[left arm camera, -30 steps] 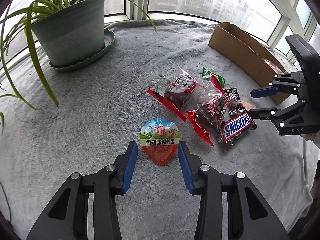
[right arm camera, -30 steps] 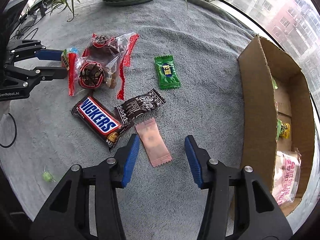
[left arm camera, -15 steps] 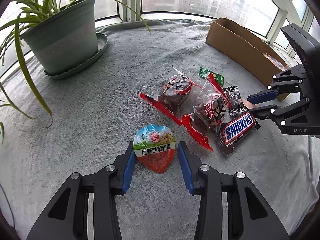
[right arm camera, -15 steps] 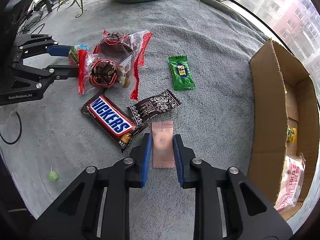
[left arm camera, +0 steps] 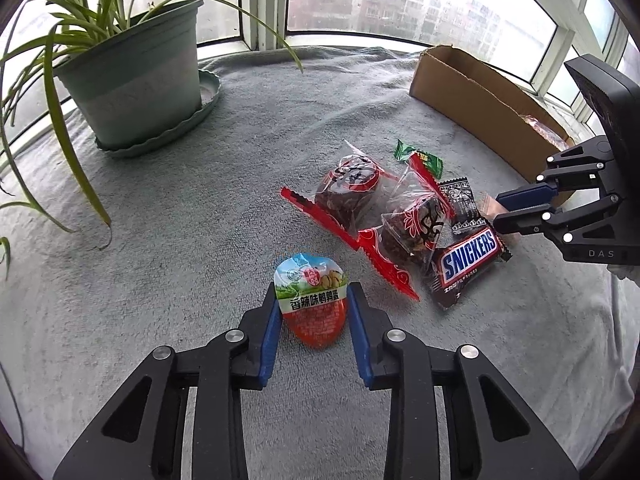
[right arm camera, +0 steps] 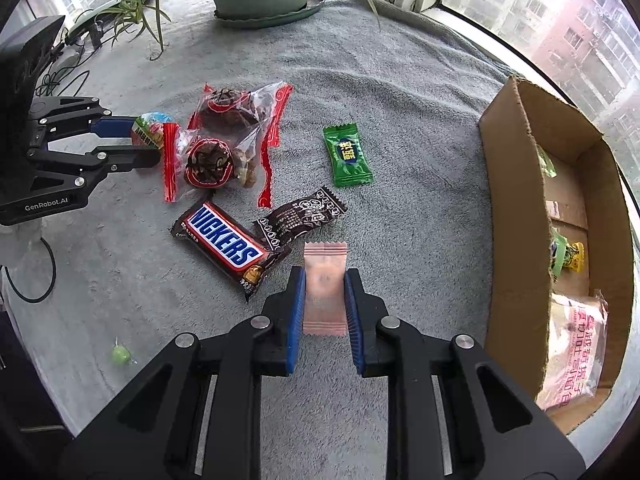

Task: Organize snacks
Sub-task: 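Carry the pink candy and heart-shaped packet over the box with both tools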

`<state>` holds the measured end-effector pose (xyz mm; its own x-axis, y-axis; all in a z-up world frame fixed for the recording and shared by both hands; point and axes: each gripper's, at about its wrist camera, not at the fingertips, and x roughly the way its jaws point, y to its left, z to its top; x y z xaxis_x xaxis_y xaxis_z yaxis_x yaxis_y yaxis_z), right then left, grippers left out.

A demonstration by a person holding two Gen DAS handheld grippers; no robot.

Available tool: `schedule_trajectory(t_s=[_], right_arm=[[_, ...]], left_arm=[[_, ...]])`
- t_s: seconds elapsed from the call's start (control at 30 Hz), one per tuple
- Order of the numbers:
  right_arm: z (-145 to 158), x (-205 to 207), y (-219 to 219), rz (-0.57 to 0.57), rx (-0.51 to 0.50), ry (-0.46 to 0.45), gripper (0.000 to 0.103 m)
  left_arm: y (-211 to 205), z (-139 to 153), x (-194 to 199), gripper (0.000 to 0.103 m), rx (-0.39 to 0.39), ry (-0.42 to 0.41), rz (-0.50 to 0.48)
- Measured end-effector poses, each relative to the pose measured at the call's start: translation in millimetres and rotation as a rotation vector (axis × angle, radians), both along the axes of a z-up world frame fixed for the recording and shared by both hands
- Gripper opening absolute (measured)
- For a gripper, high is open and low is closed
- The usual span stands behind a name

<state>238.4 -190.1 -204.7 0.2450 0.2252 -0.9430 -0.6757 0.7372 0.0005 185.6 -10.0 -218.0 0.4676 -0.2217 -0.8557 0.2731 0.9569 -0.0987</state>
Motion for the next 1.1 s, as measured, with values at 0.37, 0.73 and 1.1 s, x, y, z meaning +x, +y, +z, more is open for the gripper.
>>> schedule_trajectory(t_s=[0.37,0.73,1.1], right_arm=[[41,-5,-36,-0.081,0.076,-0.079,0.02],[84,15,-99,-0.231,0.107,-0.173,0.02],[100,32,-155,-0.348,0.096,-0.225,0.02]], left_arm=[[5,15,-7,0.029,-0.028,-0.026,0.021],[-19,65,6,0.029,-0.092,-0.115,-0.023],[-73,89,43,0.029,-0.123,-0.166,-0.098]])
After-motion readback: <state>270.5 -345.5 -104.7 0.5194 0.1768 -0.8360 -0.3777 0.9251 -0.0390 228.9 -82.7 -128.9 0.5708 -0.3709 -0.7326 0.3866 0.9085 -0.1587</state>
